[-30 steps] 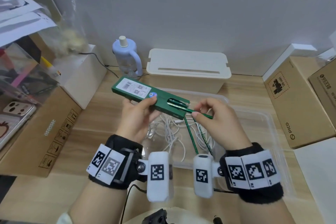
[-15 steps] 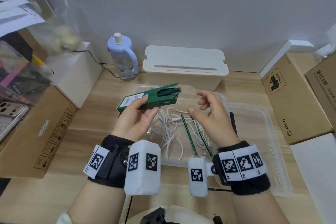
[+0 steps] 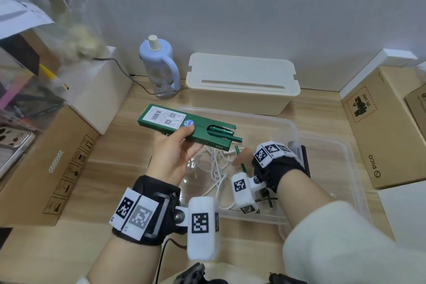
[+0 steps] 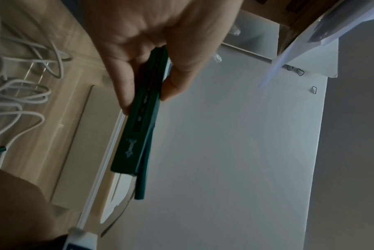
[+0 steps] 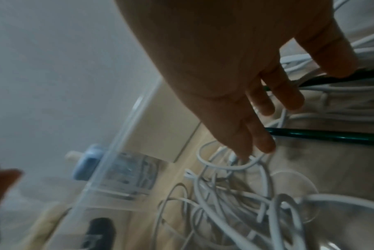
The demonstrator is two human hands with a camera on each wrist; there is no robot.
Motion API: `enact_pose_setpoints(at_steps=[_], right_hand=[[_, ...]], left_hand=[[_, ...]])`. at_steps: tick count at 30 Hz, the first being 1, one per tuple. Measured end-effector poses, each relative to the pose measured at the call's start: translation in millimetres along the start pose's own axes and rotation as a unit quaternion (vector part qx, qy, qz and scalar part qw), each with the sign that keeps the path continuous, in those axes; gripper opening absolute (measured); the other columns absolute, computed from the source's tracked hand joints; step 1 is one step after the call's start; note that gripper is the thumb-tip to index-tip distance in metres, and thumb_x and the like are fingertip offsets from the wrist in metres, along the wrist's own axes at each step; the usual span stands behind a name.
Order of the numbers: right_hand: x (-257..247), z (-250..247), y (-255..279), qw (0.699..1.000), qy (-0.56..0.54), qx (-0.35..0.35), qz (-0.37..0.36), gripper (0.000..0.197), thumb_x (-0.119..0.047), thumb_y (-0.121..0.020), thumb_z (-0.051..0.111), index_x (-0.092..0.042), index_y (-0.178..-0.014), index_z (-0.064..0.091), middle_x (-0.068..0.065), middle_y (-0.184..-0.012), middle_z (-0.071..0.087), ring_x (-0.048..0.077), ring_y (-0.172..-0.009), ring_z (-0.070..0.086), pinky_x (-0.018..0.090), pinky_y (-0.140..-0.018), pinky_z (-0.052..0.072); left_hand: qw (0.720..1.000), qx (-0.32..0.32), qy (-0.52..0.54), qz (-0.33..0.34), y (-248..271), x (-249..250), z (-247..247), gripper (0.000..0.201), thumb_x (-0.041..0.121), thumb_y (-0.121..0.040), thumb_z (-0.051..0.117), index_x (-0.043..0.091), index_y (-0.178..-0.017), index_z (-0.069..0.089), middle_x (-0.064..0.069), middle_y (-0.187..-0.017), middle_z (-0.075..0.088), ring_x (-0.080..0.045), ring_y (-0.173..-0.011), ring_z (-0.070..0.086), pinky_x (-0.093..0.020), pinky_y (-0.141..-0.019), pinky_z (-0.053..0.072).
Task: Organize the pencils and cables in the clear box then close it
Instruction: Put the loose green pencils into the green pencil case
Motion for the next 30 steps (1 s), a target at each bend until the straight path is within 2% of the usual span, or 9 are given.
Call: enact_pose_setpoints(at_steps=[3,6,9,11,13,18,23,26,30], right_hand=[[-36,-8,50,0.999,0.013,-0.029,0.019,0.037,-0.030,-0.080,0.064,-0.009,-0.110,0.061,0.012,-0.111,0.056,0.023,-0.098,0.050,0.040,-0.091,0.044],[1,-4,-25,0.995,0.090,0.037,-0.020,0.026,-0.041,-0.078,0.064,-0.022,-0.060,0.065,-0.002,-0.075,0.058,0.019,-0.073,0.055,0.031,-0.075,0.049],[-3,-7,-1,0.997,0.000,0.045,-0.064,0.028,-0.040,-0.082,0.060,-0.016,-0.095,0.063,0.003,-0.089,0.062,0.022,-0.083,0.056,0.037,-0.083,0.050],[-39,-27,79,0.982,-0.127,0.124,-0.061,0.018,-0.027,-0.085,0.062,-0.009,-0.087,0.061,0.003,-0.082,0.058,0.019,-0.078,0.054,0.030,-0.074,0.046],[-46,-44,122,0.947,-0.199,0.211,-0.140,0.018,-0.019,-0.086,0.061,-0.011,-0.069,0.062,-0.002,-0.067,0.058,0.008,-0.063,0.052,0.026,-0.064,0.045],[-48,-55,178,0.805,-0.446,0.251,-0.300,0.004,-0.015,-0.081,0.064,-0.018,-0.078,0.063,0.003,-0.061,0.055,0.008,-0.051,0.055,0.021,-0.056,0.052],[-60,-50,187,0.831,-0.324,0.327,-0.311,0.022,-0.016,-0.069,0.077,-0.024,-0.078,0.059,-0.002,-0.070,0.038,0.019,-0.061,0.042,0.035,-0.060,0.045],[-62,-46,189,0.837,-0.264,0.368,-0.308,0.025,-0.021,-0.070,0.075,-0.027,-0.089,0.059,-0.006,-0.076,0.042,0.008,-0.065,0.041,0.021,-0.063,0.038],[-51,-60,208,0.780,-0.276,0.466,-0.312,0.028,-0.014,-0.092,0.045,-0.032,-0.110,0.055,-0.013,-0.098,0.057,0.005,-0.096,0.054,0.025,-0.088,0.042]], left_hand=[[1.000,-0.003,0.006,-0.005,-2,1,-2,0.032,-0.010,-0.087,0.048,0.009,-0.112,0.046,-0.012,-0.091,0.065,-0.017,-0.066,0.071,-0.027,-0.055,0.057],[1.000,0.000,0.013,-0.007,-4,2,-3,0.034,-0.010,-0.088,0.048,0.009,-0.116,0.045,-0.012,-0.092,0.064,-0.020,-0.074,0.069,-0.030,-0.057,0.058],[1.000,0.001,0.023,-0.009,-6,4,-5,0.036,-0.010,-0.088,0.048,0.008,-0.119,0.043,-0.013,-0.095,0.064,-0.021,-0.076,0.069,-0.032,-0.061,0.060],[0.999,0.001,0.031,-0.005,-7,6,-6,0.038,-0.010,-0.088,0.048,0.007,-0.122,0.042,-0.014,-0.096,0.064,-0.020,-0.071,0.071,-0.034,-0.063,0.060],[0.999,0.001,0.046,-0.005,-7,8,-6,0.040,-0.009,-0.088,0.047,0.006,-0.125,0.041,-0.016,-0.097,0.064,-0.019,-0.068,0.072,-0.034,-0.063,0.060],[0.998,0.010,0.065,-0.003,-6,10,-5,0.043,-0.007,-0.088,0.050,0.000,-0.129,0.040,-0.017,-0.096,0.064,-0.019,-0.065,0.071,-0.032,-0.058,0.059],[0.999,-0.044,0.023,-0.021,6,6,10,0.037,-0.008,-0.088,0.049,0.003,-0.123,0.045,-0.015,-0.096,0.065,-0.020,-0.069,0.072,-0.031,-0.058,0.059],[0.997,-0.071,-0.013,-0.024,12,-1,17,0.048,-0.009,-0.087,0.050,0.004,-0.132,0.039,-0.013,-0.100,0.065,-0.020,-0.073,0.072,-0.030,-0.056,0.057],[0.998,-0.061,-0.012,-0.017,13,2,14,0.049,-0.009,-0.087,0.050,0.003,-0.132,0.038,-0.012,-0.095,0.066,-0.019,-0.071,0.072,-0.030,-0.056,0.058]])
Point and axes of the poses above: each hand's wrist, its own y-axis away from the middle knuckle, its own z-axis out of the palm, x = y × z, the point moved 2 cm from there along -y, towards the middle knuckle
